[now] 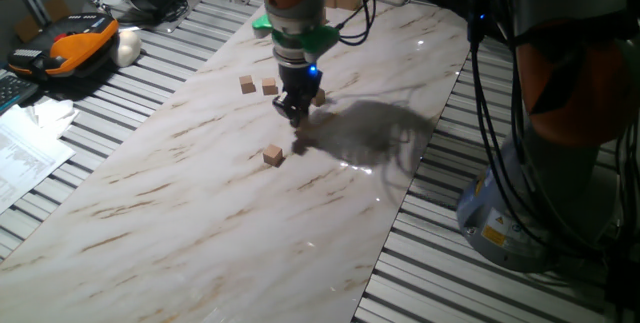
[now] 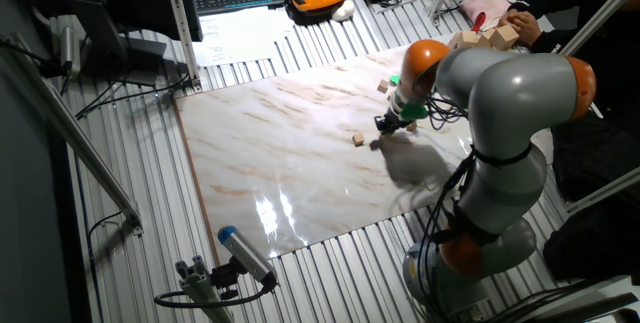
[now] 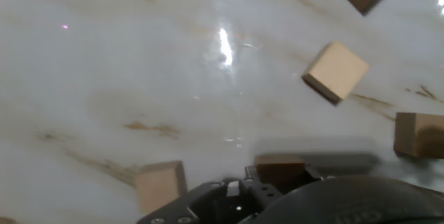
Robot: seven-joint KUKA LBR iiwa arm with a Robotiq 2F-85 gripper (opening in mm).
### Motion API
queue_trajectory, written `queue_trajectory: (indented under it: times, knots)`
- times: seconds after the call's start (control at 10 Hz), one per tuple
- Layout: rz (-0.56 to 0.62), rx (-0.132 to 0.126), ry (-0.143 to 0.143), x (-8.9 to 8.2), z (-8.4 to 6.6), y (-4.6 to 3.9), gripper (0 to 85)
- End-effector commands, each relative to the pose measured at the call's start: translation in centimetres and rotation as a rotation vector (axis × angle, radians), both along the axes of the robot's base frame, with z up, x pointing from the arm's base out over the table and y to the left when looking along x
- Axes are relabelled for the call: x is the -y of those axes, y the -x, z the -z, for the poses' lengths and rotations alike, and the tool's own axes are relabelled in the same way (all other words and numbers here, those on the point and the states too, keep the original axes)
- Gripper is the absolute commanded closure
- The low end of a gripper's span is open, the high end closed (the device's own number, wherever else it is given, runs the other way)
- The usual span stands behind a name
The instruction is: Stack the blocks into a pyramid shape
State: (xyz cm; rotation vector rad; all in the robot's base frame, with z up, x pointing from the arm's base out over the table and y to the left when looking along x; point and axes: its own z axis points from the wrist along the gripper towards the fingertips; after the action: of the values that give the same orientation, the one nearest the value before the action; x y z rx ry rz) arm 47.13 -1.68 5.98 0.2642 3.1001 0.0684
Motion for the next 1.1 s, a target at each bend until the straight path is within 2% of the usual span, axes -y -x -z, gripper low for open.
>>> queue_trajectory:
  times: [0.0, 0.2, 0.5, 0.7, 0.8, 1.0]
  knots:
    - [0.005, 0.001, 0.0, -1.2, -0.4, -0.49, 85.0]
    - [0.001, 0.009, 0.001, -2.9, -0.8, -1.36, 85.0]
    - [0.002, 0.031, 0.002, -5.4, -0.6, -2.45, 85.0]
    - [-0.005, 0.04, -0.009, -6.6, -0.1, -2.94, 85.0]
    - [-0.004, 0.043, 0.0, -7.2, 0.2, -3.25, 85.0]
    - [-0.017, 0.044, -0.002, -7.6, 0.2, -3.62, 85.0]
